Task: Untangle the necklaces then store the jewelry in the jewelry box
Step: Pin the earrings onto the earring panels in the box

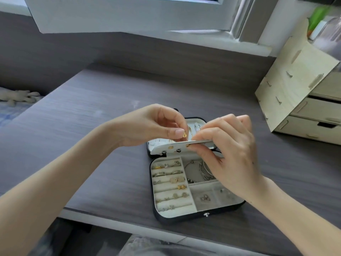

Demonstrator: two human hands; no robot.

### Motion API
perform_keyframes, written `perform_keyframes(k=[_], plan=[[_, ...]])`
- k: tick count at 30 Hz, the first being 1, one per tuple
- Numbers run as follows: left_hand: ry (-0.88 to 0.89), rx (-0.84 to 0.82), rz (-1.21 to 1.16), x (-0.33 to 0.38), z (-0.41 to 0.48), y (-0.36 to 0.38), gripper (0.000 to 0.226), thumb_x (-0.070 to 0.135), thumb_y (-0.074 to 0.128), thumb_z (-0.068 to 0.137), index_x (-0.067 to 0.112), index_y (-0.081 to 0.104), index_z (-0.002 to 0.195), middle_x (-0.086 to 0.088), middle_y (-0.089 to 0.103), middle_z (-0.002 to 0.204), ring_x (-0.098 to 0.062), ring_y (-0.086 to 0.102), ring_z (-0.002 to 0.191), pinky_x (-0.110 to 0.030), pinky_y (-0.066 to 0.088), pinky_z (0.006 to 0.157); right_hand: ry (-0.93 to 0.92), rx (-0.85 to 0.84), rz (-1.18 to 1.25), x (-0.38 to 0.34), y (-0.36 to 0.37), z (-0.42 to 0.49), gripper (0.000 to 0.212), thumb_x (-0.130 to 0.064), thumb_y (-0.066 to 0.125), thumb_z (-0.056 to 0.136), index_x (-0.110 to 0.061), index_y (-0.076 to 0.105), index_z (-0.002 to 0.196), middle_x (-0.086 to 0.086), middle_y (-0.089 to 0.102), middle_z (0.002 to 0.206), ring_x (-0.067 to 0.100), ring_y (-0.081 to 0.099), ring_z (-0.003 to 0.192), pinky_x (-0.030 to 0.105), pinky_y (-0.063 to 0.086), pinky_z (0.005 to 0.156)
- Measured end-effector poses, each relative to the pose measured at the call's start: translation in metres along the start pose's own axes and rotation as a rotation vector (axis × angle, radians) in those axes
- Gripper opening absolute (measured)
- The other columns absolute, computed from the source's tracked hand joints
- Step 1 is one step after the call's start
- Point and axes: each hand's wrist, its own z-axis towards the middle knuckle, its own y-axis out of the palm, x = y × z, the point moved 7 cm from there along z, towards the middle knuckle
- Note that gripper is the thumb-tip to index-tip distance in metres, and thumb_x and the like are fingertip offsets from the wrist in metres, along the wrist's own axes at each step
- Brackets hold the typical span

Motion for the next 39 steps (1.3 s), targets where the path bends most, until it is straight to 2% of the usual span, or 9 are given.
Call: perform_keyframes(k=[9, 15, 23, 26, 28, 31, 34, 39], plan=[[0.016, -0.029, 0.024, 0.006, 0.002, 0.004, 0.022, 0.035, 0.072, 0.074, 0.016, 0.072, 0.084, -0.005, 0.065, 0.088, -0.019, 0.060, 0.087, -0.028, 0.049, 0.082, 0.016, 0.000, -0.008, 0.001, 0.000, 0.001, 0.022, -0.030, 0.065, 0.086, -0.012, 0.070, 0.075, -0.003, 0.067, 0.078, 0.016, 0.057, 0.075, 0.037, 0.035, 0.069], [0.051, -0.023, 0.186, 0.016, 0.001, 0.001, 0.019, 0.028, 0.072, 0.077, 0.011, 0.070, 0.085, -0.019, 0.064, 0.088, -0.027, 0.060, 0.082, -0.032, 0.051, 0.078, 0.034, -0.011, -0.009, 0.001, 0.000, 0.001, 0.023, -0.031, 0.064, 0.087, -0.012, 0.070, 0.074, -0.004, 0.067, 0.078, 0.016, 0.057, 0.074, 0.037, 0.035, 0.069], [0.022, -0.092, 0.531, 0.033, 0.010, 0.002, 0.006, 0.029, 0.071, 0.076, 0.025, 0.070, 0.079, -0.002, 0.070, 0.081, -0.021, 0.067, 0.077, -0.041, 0.055, 0.077, 0.038, 0.006, -0.016, 0.001, 0.000, 0.001, 0.025, -0.029, 0.064, 0.087, -0.010, 0.070, 0.073, -0.002, 0.068, 0.077, 0.019, 0.059, 0.071, 0.039, 0.035, 0.067], [-0.023, -0.113, 0.490, 0.031, 0.011, 0.002, 0.001, 0.029, 0.070, 0.077, 0.029, 0.069, 0.076, 0.001, 0.070, 0.079, -0.017, 0.067, 0.074, -0.031, 0.055, 0.072, 0.033, 0.016, -0.024, 0.001, 0.001, 0.001, 0.024, -0.030, 0.064, 0.087, -0.011, 0.070, 0.073, -0.003, 0.067, 0.077, 0.018, 0.058, 0.071, 0.040, 0.035, 0.067], [-0.053, -0.110, 0.447, 0.030, 0.011, 0.000, 0.005, 0.029, 0.071, 0.077, 0.025, 0.068, 0.079, 0.002, 0.069, 0.078, -0.012, 0.065, 0.072, -0.021, 0.052, 0.068, 0.034, 0.022, -0.016, 0.003, 0.002, 0.003, 0.024, -0.030, 0.064, 0.087, -0.011, 0.069, 0.073, -0.003, 0.068, 0.077, 0.018, 0.058, 0.072, 0.040, 0.036, 0.067], [-0.082, -0.078, 0.356, 0.029, 0.011, -0.004, 0.011, 0.026, 0.068, 0.078, 0.016, 0.066, 0.081, 0.004, 0.064, 0.074, -0.008, 0.059, 0.070, -0.017, 0.048, 0.067, 0.041, 0.023, 0.000, 0.005, 0.003, 0.007, 0.024, -0.031, 0.064, 0.087, -0.012, 0.069, 0.074, -0.004, 0.068, 0.078, 0.017, 0.058, 0.073, 0.038, 0.035, 0.069], [-0.102, -0.105, 0.329, 0.026, 0.009, 0.000, 0.009, 0.022, 0.063, 0.082, 0.013, 0.065, 0.082, 0.006, 0.062, 0.073, -0.006, 0.055, 0.070, -0.015, 0.046, 0.068, 0.040, 0.017, 0.005, 0.004, 0.003, 0.006, 0.024, -0.031, 0.064, 0.087, -0.012, 0.070, 0.074, -0.005, 0.068, 0.078, 0.017, 0.058, 0.072, 0.039, 0.035, 0.069], [-0.128, -0.096, 0.350, 0.023, 0.008, 0.001, 0.022, 0.028, 0.060, 0.083, 0.007, 0.064, 0.087, -0.005, 0.060, 0.080, -0.012, 0.053, 0.075, -0.021, 0.046, 0.070, 0.041, 0.017, 0.010, 0.005, 0.002, 0.006, 0.024, -0.031, 0.064, 0.087, -0.011, 0.069, 0.074, -0.004, 0.068, 0.078, 0.017, 0.058, 0.073, 0.039, 0.035, 0.068]])
